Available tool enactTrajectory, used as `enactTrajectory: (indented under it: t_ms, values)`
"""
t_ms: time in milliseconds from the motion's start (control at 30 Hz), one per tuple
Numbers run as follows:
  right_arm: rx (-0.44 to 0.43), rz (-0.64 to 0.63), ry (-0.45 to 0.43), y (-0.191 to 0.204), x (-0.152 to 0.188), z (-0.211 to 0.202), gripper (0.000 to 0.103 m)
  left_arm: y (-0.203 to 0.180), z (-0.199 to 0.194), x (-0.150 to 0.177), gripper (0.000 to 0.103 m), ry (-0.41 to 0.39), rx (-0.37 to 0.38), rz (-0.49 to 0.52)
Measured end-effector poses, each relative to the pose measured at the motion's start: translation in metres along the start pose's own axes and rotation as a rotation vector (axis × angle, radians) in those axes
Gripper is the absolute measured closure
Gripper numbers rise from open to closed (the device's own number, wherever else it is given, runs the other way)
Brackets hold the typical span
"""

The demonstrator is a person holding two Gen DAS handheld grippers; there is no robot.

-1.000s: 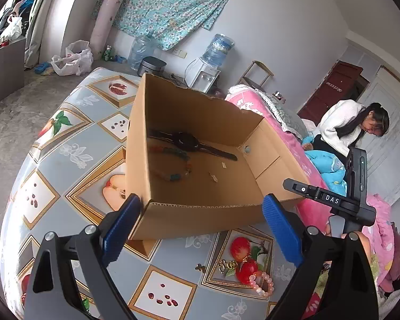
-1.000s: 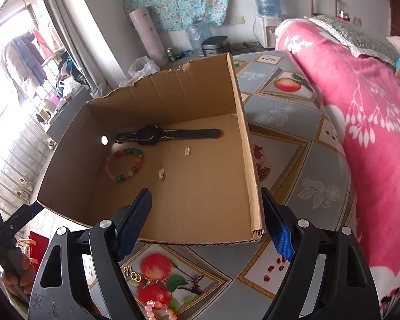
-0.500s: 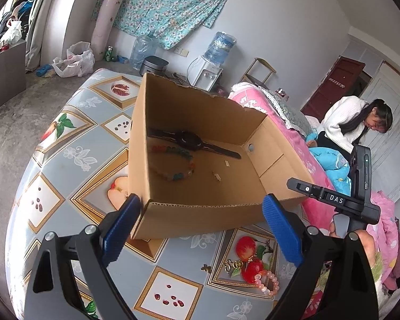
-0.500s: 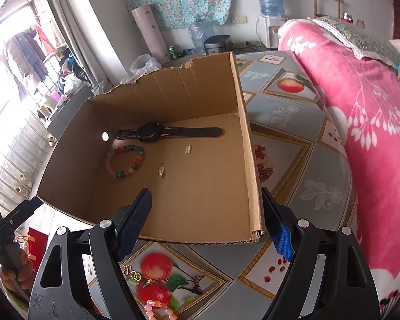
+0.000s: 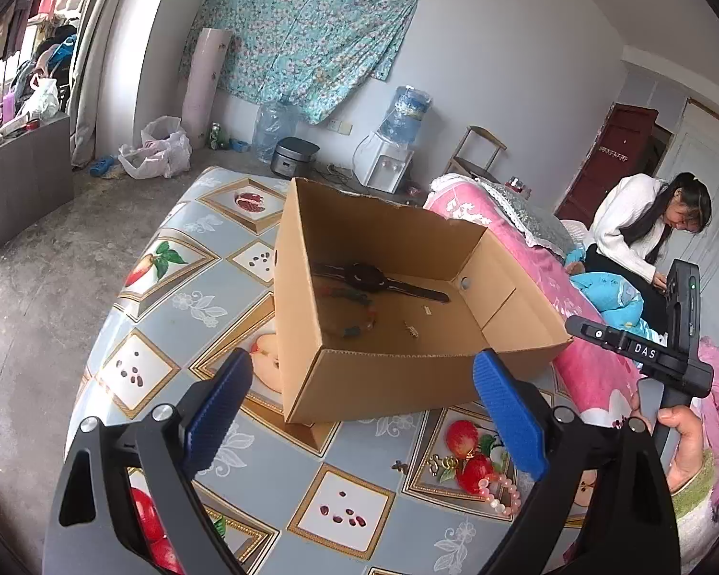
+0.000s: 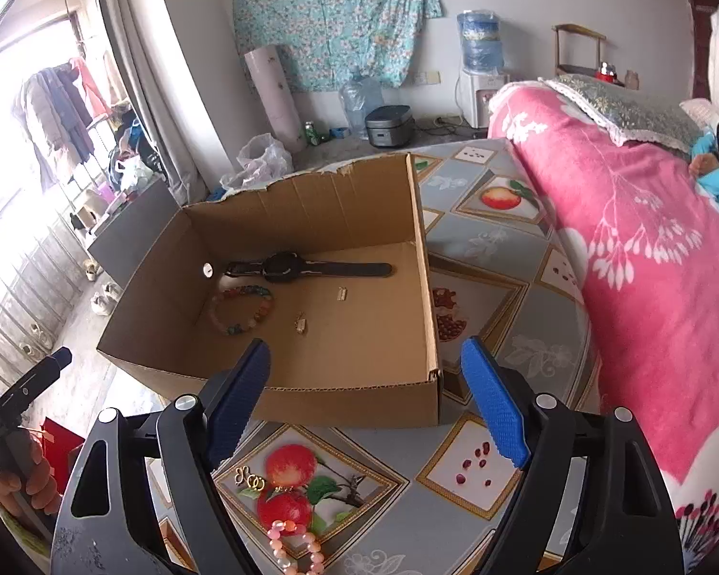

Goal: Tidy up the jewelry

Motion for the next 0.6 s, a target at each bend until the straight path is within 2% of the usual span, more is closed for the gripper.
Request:
enactTrajectory:
  t_ms: [167, 300, 367, 467, 600]
  values:
    - [0.004, 0.001, -0.051, 0.005, 0.011, -0.026, 0.021, -0.011, -0.026, 0.018, 0.012, -0.015, -0.008, 0.058]
    - [-0.013, -0.007, -0.044, 0.014, 0.028, -0.033, 0.021, -0.028, -0.032, 0.041, 0.012, 0.0, -0.049, 0.147]
    - [-0.013, -0.034, -0.037, 0.021, 0.035, -0.034, 0.021, -0.036, -0.031, 0.052, 0.012, 0.015, -0.061, 0.179]
    - [-0.004, -0.087, -0.024, 0.035, 0.048, -0.036, 0.021, -0.048, -0.024, 0.071, 0.012, 0.052, -0.041, 0.198]
    - [-0.046, -0.094, 0.027, 0.044, 0.071, -0.031, 0.02, -0.062, -0.008, 0.096, 0.012, 0.12, -0.043, 0.224]
Point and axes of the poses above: each gripper's, at about its wrist camera, not at the fingertips, and z roughly the way its jaws point, y to its left, x to its underside, the point moved 1 cm from there along z, roughly the way its jaws point, and after that the axes turned 4 degrees about -z, right-handed, at the moved point
